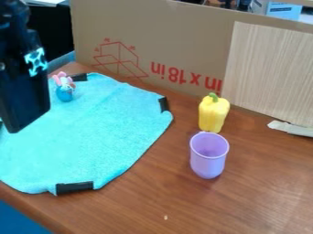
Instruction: Fold the cloth from bottom right to top left
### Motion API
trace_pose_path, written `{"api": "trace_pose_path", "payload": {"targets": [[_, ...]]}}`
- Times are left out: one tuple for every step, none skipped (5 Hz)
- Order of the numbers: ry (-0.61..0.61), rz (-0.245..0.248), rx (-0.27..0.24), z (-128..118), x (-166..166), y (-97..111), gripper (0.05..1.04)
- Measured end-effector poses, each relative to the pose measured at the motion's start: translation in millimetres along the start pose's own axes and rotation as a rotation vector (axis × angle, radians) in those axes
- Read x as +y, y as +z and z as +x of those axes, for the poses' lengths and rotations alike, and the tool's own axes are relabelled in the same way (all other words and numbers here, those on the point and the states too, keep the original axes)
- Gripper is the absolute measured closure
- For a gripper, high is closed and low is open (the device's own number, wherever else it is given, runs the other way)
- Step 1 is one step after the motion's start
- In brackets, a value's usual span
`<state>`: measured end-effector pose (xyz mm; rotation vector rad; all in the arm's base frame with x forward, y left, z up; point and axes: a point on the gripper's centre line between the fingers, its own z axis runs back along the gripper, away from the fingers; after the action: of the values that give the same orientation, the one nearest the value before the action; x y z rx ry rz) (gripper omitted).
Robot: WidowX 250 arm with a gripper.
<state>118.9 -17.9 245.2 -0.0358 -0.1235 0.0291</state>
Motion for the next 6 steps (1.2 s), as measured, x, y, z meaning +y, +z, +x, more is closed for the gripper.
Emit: {"api": "trace_pose_path", "payload": {"targets": [[-0.023,-0.003,0.001,-1,0,-2,0.083],[-0.210,0.008,-0.067,-1,16,-16,0.083],[-0.428,-0.047,-0.086,3,24,-27,0.083],[-0.675,-0.046,-0.099,11,31,-44,0.083],[-0.783,-0.008,-0.086,23,43,-70,0.083],[-0.789,0.027,-0.097,34,56,-96,0.083]]}}
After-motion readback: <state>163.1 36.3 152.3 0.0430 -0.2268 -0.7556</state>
